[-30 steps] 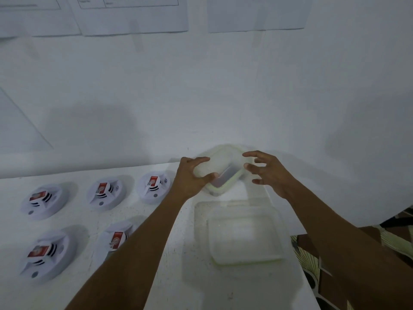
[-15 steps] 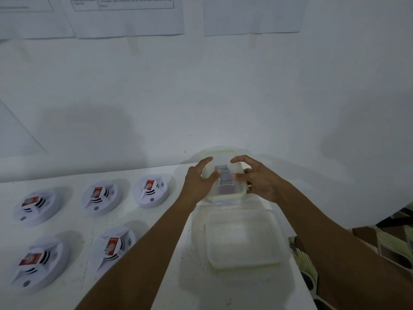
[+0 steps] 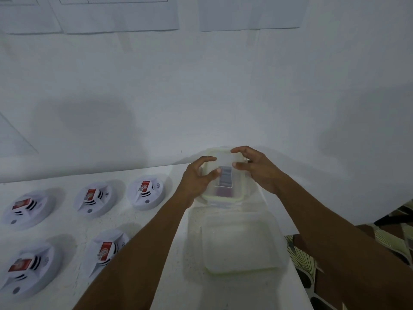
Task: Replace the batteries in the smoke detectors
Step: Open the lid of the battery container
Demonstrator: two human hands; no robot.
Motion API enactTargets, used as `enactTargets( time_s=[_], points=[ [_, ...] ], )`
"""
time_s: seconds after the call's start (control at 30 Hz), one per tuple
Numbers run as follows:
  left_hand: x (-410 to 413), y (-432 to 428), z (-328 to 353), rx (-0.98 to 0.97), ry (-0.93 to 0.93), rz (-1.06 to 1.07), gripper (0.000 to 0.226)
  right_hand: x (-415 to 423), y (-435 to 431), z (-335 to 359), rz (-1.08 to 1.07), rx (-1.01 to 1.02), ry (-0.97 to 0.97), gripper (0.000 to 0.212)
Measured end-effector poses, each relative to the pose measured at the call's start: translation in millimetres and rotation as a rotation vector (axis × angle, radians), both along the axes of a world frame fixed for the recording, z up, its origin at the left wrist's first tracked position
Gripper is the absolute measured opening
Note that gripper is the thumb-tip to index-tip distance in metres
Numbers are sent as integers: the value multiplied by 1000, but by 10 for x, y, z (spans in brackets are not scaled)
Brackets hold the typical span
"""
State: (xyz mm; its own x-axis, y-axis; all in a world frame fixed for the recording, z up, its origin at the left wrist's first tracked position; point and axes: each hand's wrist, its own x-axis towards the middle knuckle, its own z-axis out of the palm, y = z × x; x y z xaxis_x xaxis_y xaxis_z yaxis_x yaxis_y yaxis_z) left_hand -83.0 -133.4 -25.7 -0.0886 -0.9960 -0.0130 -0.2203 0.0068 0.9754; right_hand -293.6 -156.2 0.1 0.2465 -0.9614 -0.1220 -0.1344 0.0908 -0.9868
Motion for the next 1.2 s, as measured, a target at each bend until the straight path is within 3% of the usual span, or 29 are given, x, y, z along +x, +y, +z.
enactTargets(
  time_s=[0.17, 0.37, 0.6, 0.77, 0.97, 1.2],
  points=[
    [76, -41, 71, -8, -91, -44, 48, -27, -40, 108, 44, -23, 193, 29],
    [335, 35, 101, 30, -151, 51, 53, -78, 268, -2, -213, -173, 464, 44],
    [262, 491, -66, 105, 98, 223, 50, -231, 556, -75, -328, -173, 419, 36],
    [223, 458, 81, 0, 23, 319, 41, -238, 569, -32, -255, -161, 373, 30],
    [333, 497, 205, -7, -3, 186, 40, -207, 646, 70, -247, -173, 328, 24],
    [359, 589, 430, -79, 149, 228, 40, -232, 714, 401, -266, -284, 306, 32]
  ],
)
